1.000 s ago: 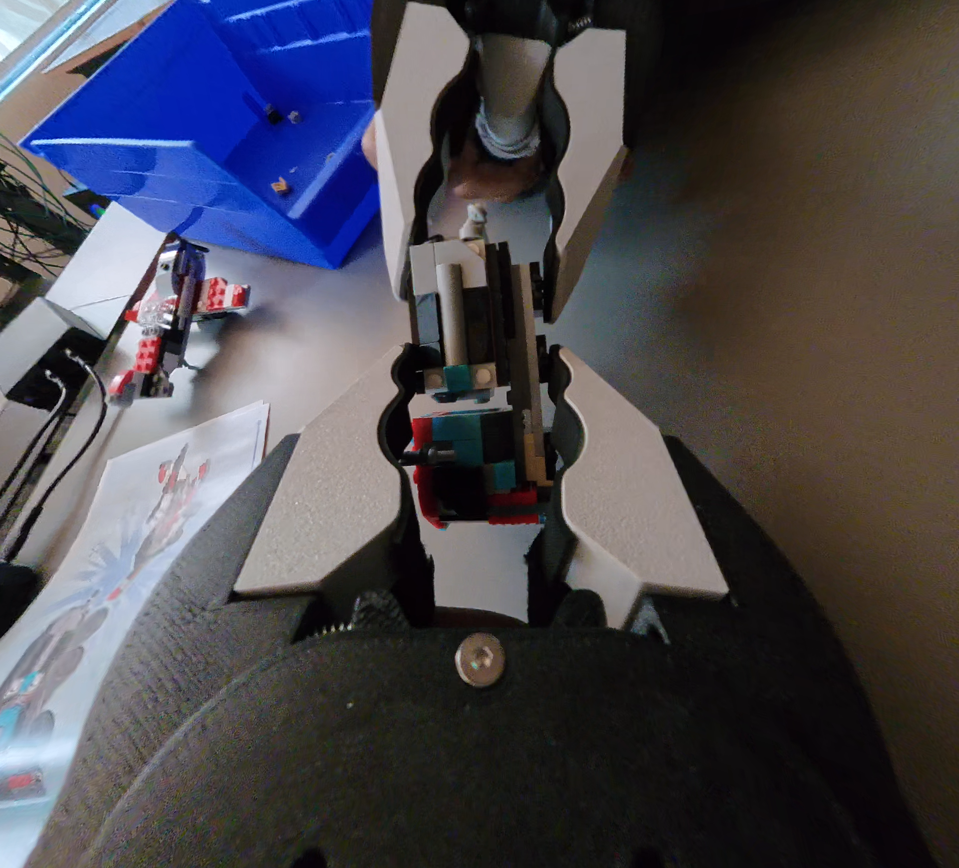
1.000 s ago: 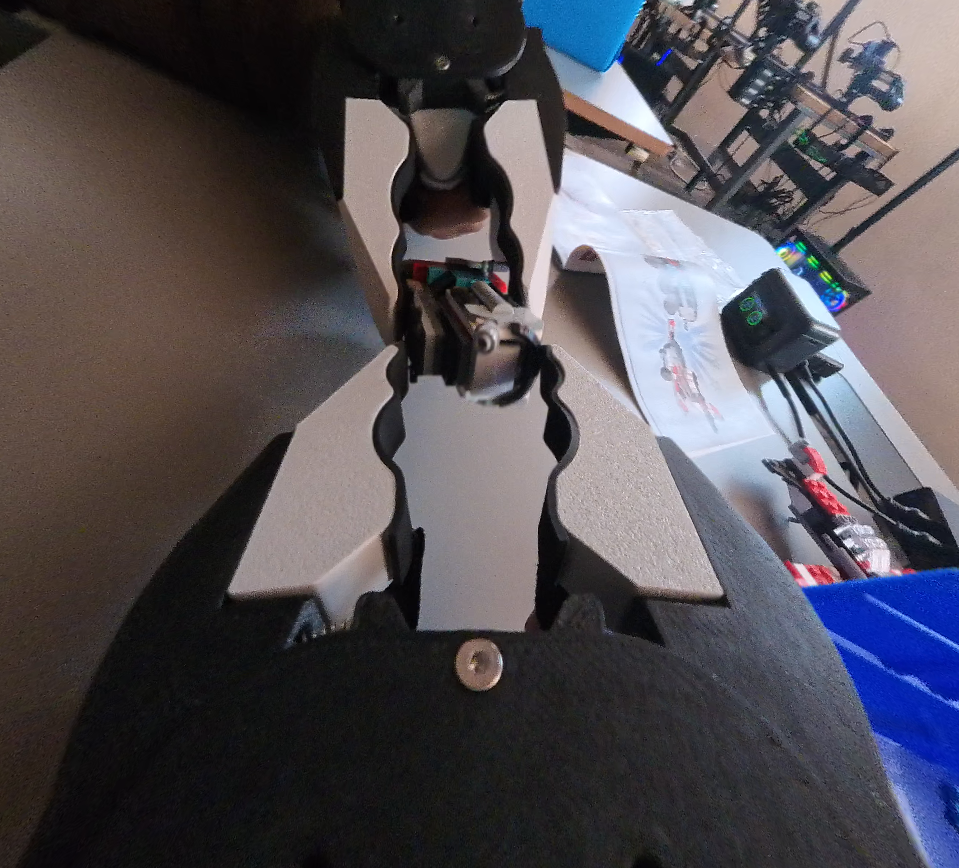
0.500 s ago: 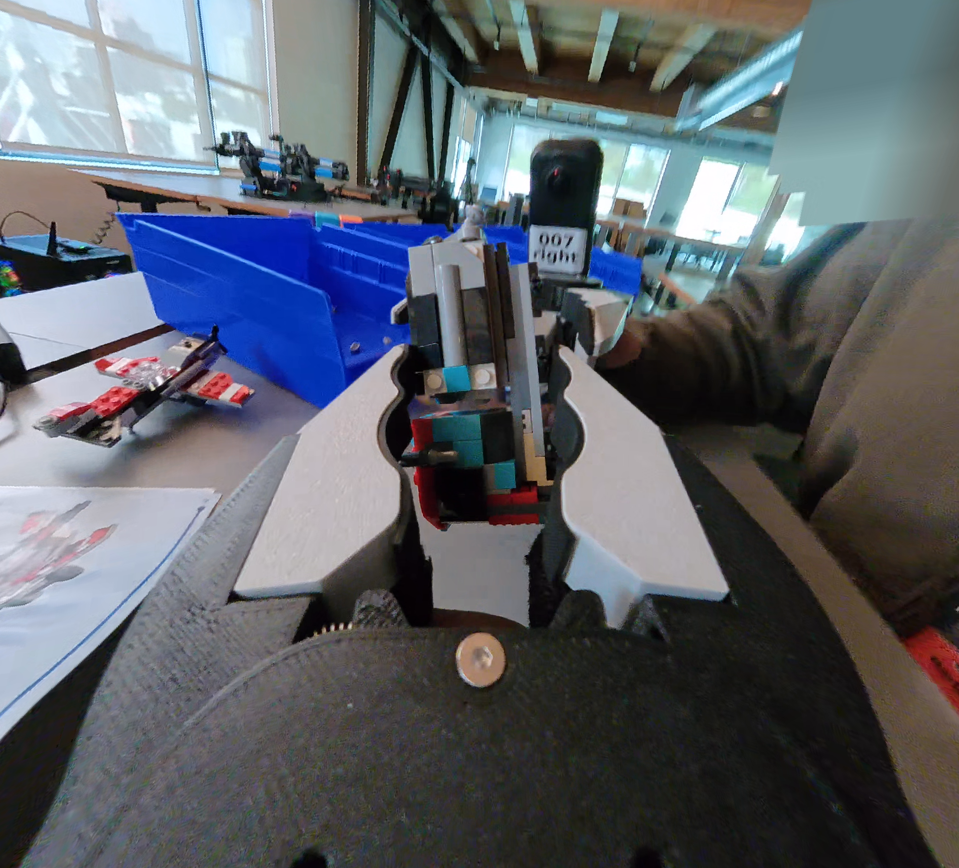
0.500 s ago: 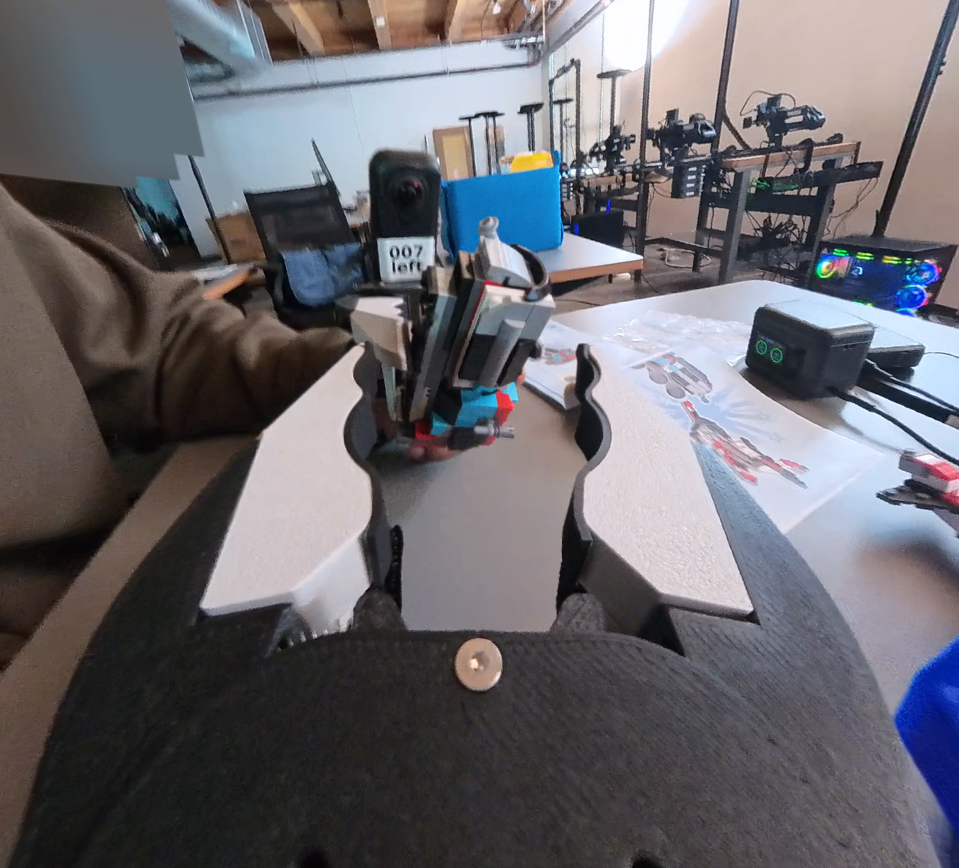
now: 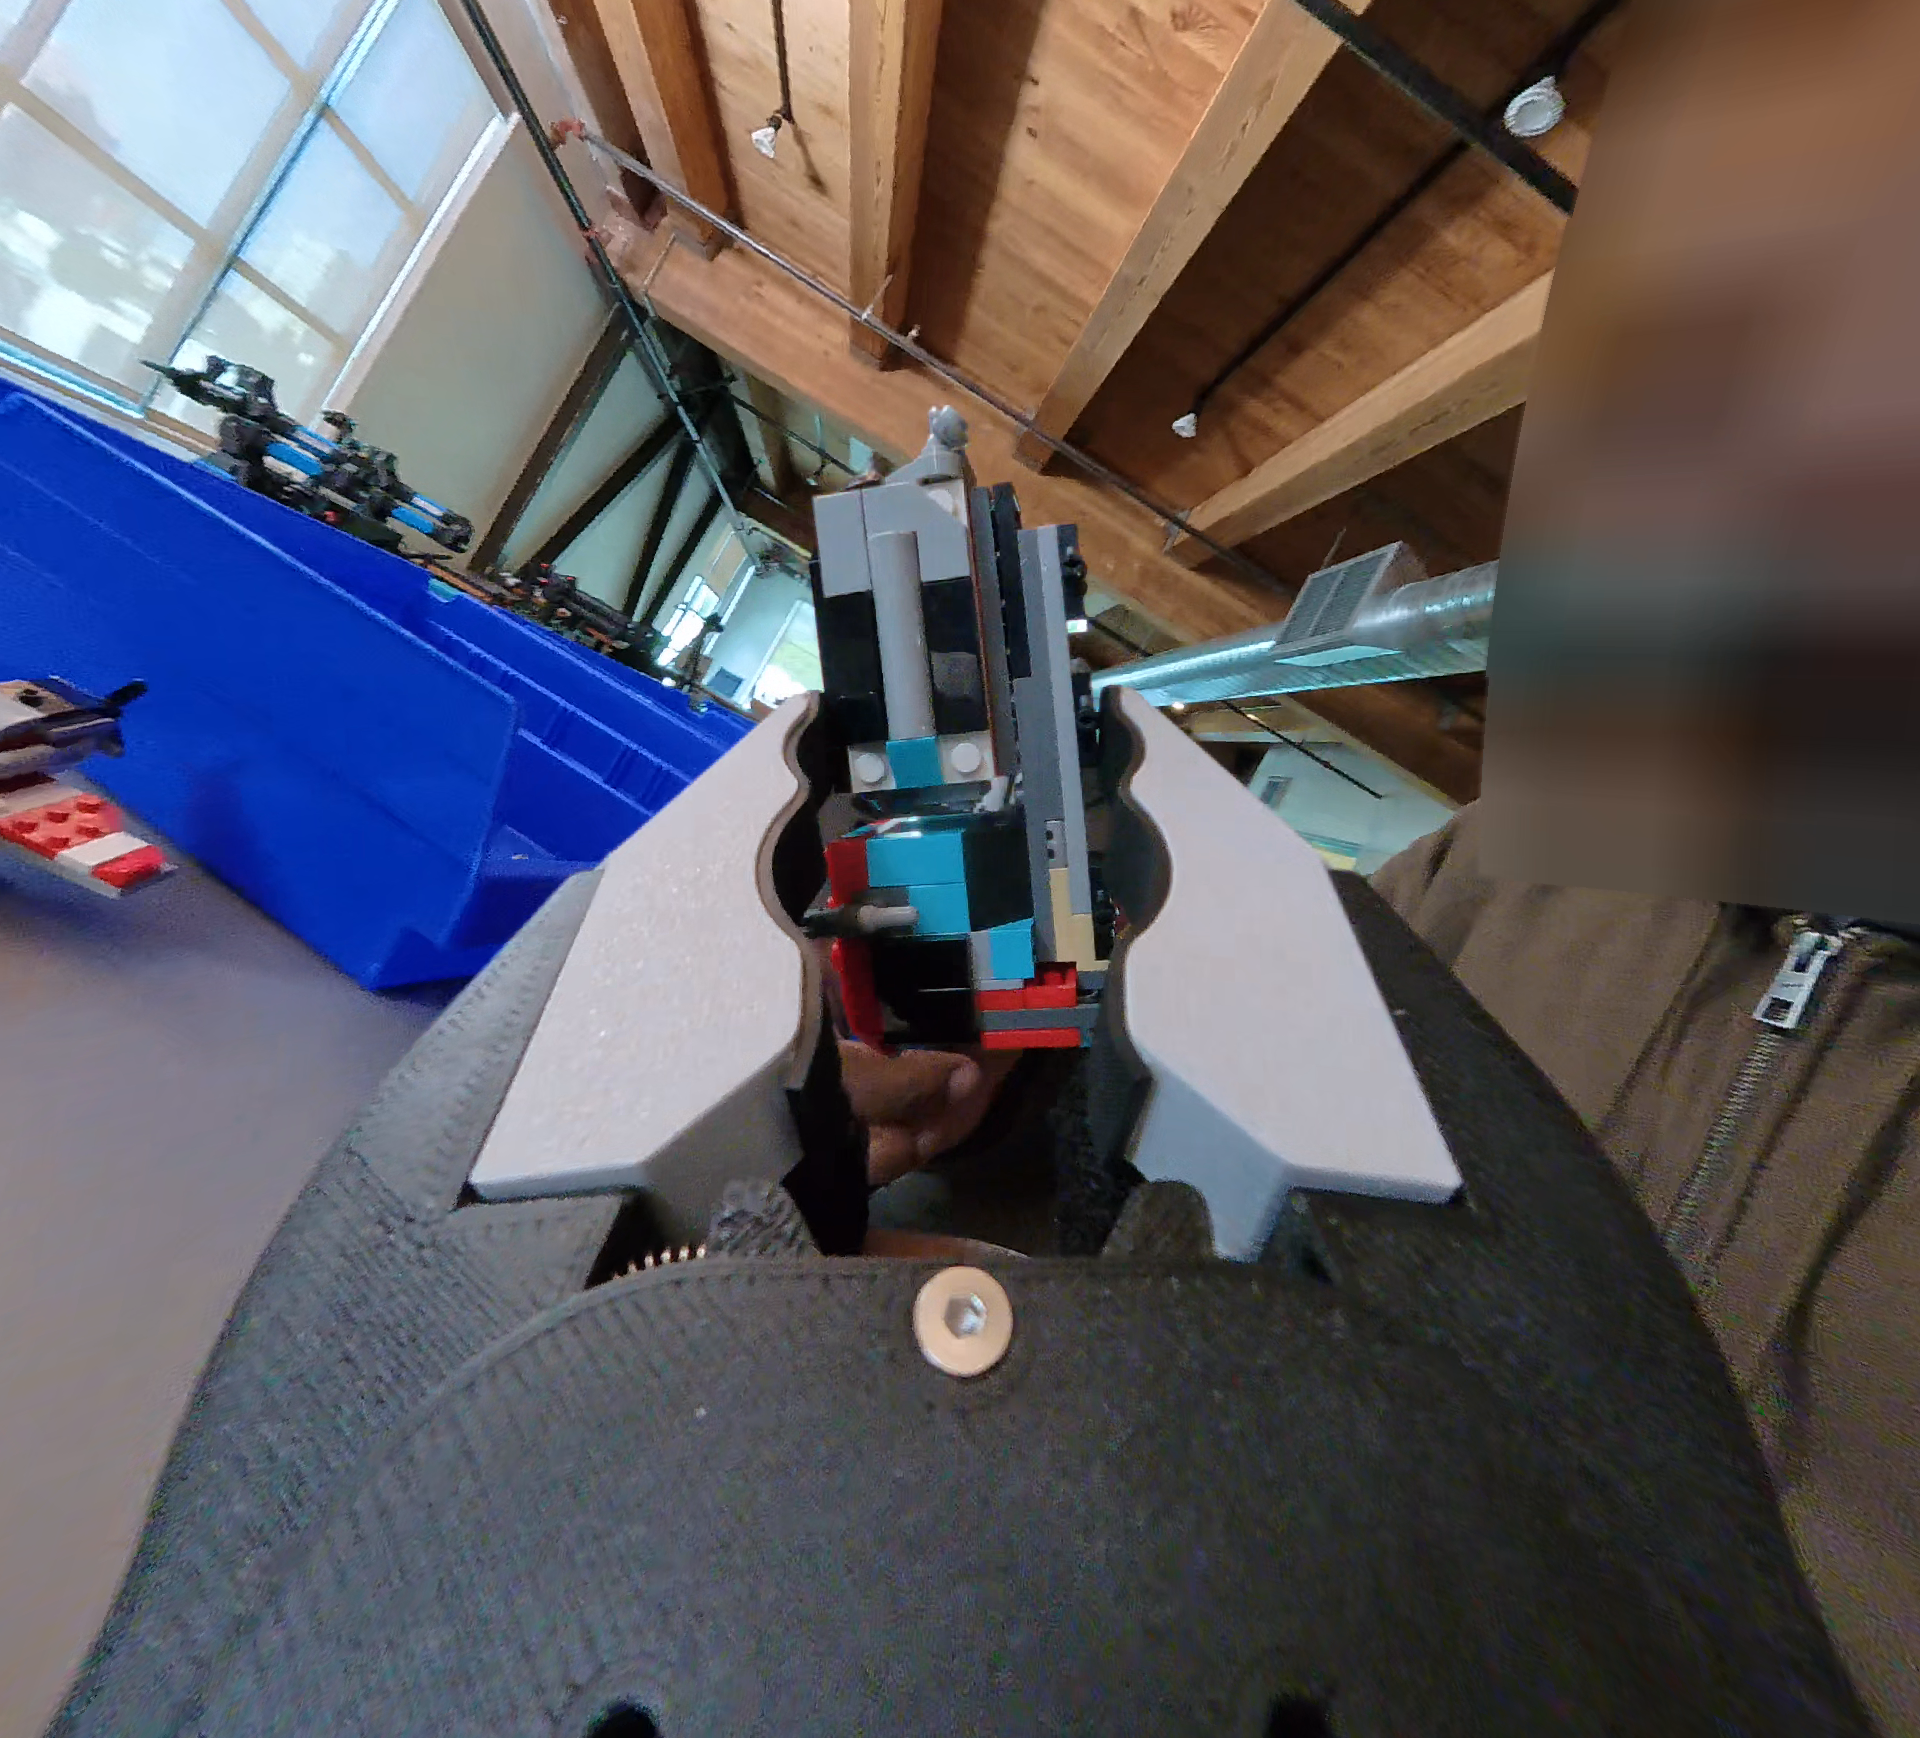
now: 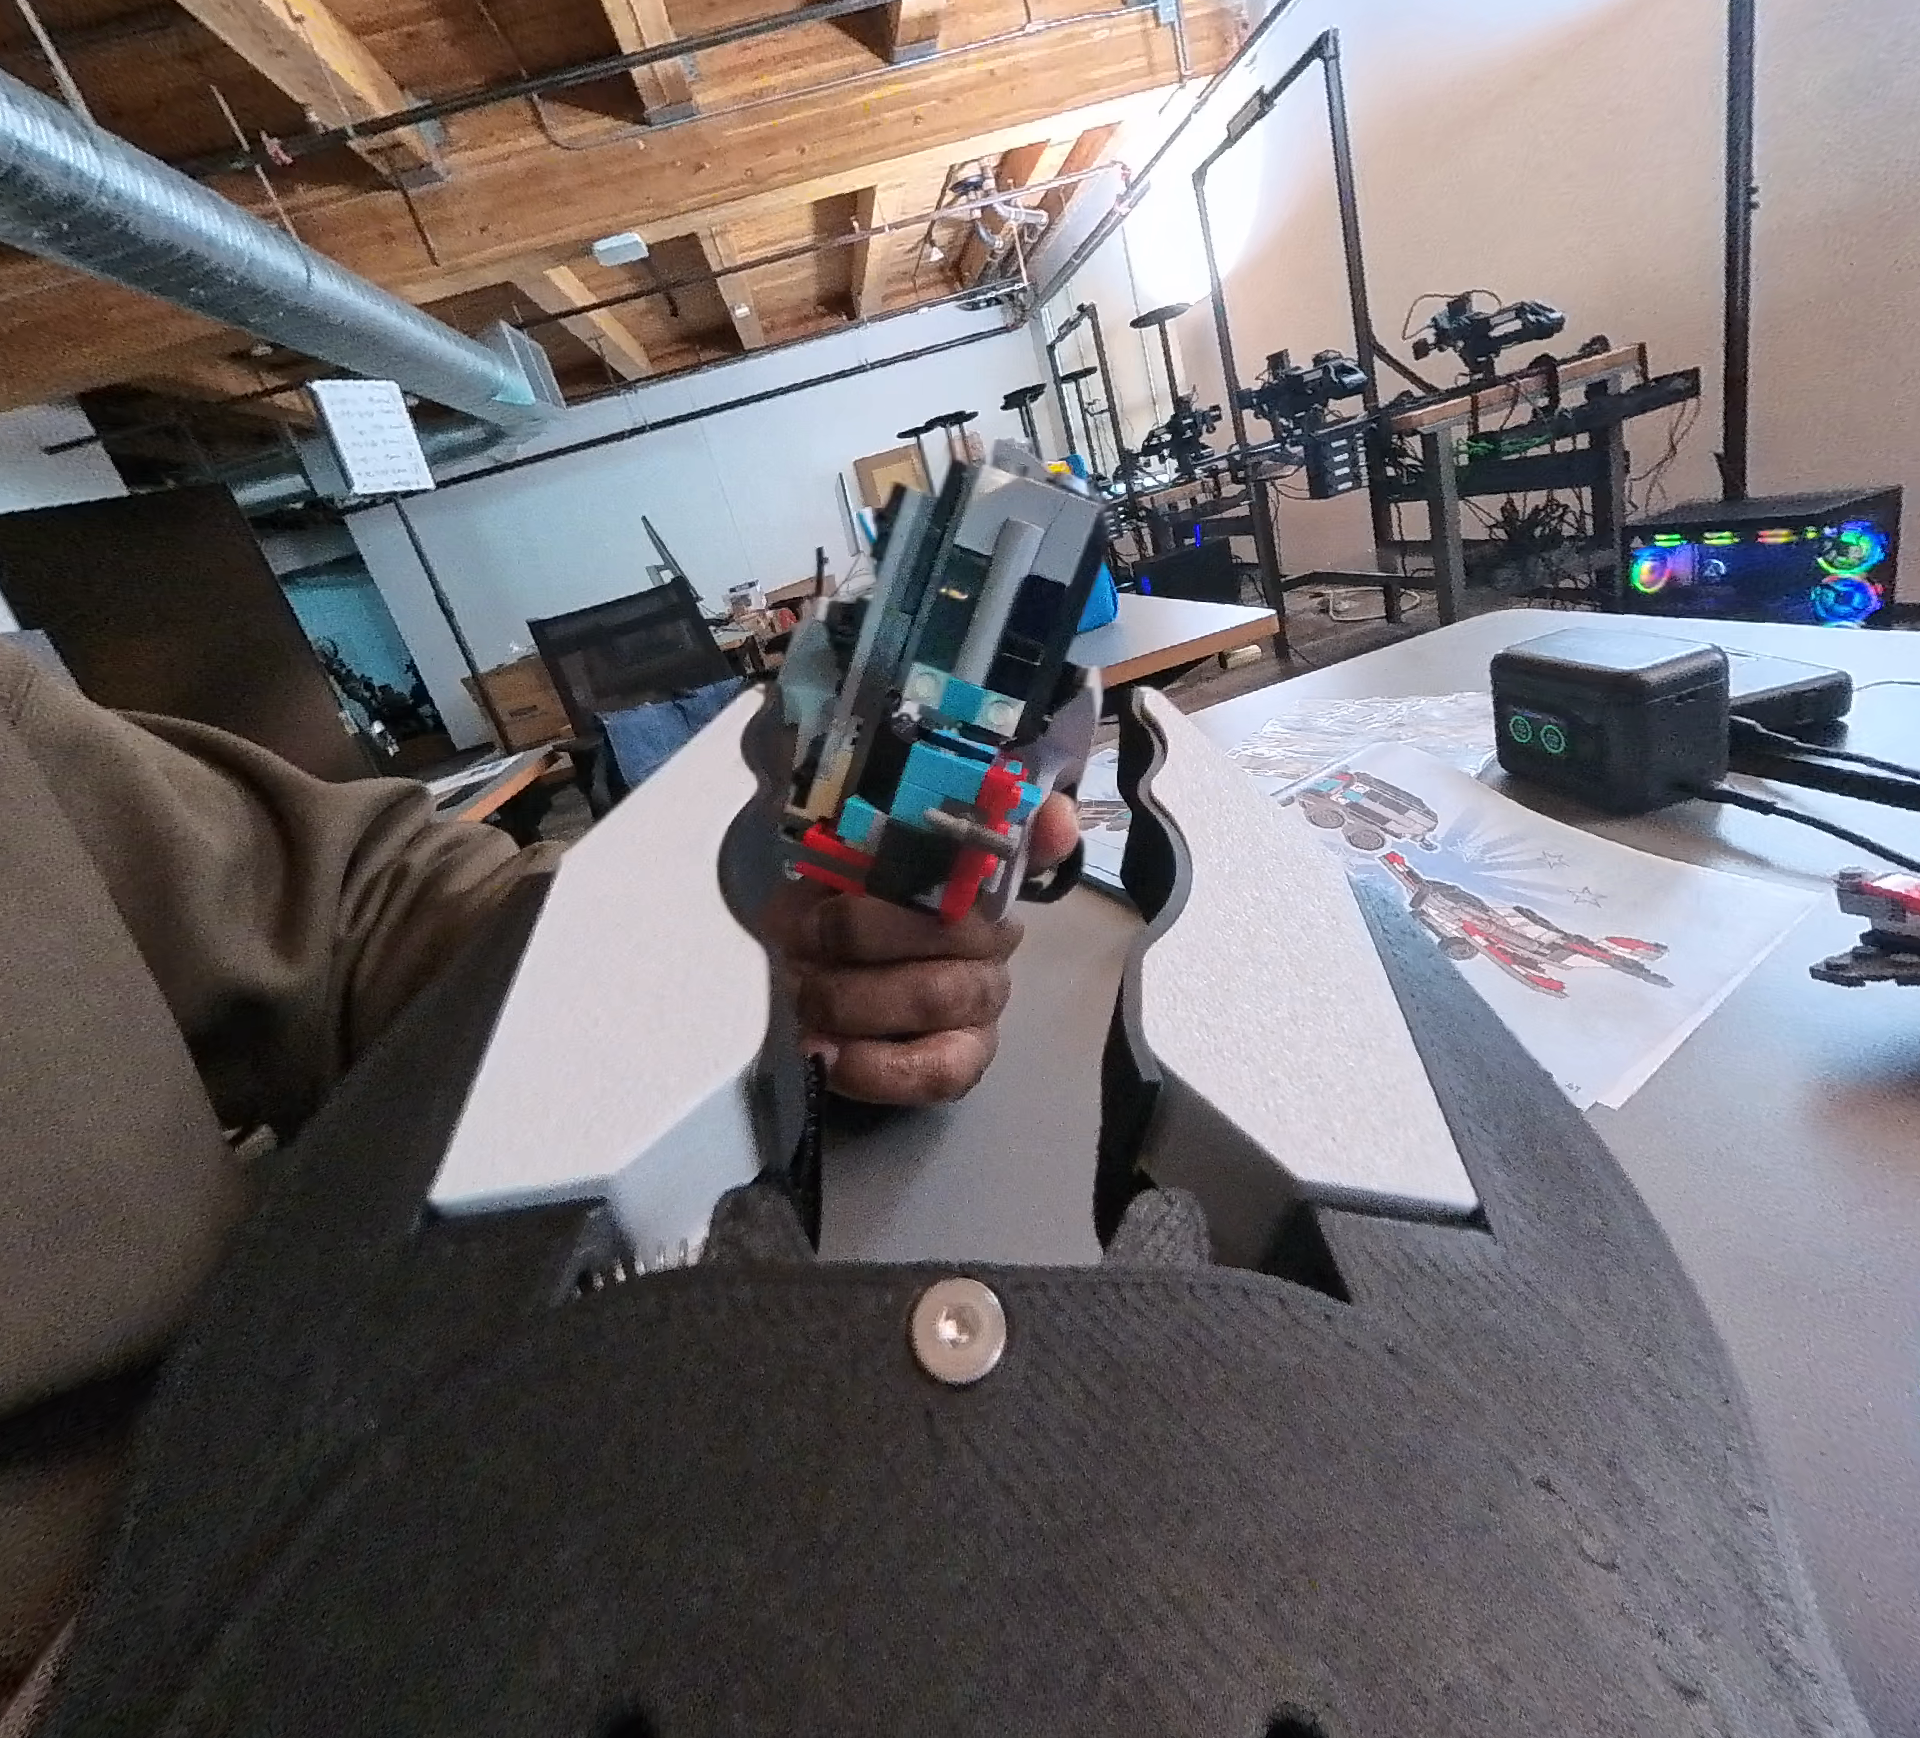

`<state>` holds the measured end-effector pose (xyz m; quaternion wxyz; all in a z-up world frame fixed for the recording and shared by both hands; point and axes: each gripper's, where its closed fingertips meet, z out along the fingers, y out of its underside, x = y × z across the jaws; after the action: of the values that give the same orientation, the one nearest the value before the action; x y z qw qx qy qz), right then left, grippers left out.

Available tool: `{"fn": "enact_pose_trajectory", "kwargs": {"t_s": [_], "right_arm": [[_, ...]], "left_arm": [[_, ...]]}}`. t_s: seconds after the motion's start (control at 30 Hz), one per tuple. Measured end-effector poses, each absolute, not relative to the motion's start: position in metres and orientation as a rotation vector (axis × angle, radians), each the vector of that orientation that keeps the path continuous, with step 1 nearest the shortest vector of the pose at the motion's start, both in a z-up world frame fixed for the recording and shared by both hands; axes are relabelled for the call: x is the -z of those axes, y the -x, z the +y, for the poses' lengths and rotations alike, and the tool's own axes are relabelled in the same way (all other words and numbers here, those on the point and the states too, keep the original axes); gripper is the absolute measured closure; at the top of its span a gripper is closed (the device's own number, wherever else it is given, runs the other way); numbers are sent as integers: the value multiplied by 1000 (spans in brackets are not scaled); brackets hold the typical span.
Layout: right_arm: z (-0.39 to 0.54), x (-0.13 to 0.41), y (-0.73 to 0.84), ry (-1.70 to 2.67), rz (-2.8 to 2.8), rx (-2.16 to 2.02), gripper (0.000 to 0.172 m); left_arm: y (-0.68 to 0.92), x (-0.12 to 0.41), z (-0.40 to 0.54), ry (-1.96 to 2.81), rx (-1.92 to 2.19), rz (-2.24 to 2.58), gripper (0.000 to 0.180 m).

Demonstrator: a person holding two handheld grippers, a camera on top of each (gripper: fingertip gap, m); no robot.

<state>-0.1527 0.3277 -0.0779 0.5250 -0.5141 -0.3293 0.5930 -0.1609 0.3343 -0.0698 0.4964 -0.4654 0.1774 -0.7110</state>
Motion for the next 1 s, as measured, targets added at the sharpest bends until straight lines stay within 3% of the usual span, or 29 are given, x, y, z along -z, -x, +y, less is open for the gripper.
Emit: {"fn": "enact_pose_trajectory", "kwargs": {"t_s": [1.0], "right_arm": [[315,89,178,1353,-708,-1430,104]], "left_arm": [[183,54,342,927,1974,198,128]]}}
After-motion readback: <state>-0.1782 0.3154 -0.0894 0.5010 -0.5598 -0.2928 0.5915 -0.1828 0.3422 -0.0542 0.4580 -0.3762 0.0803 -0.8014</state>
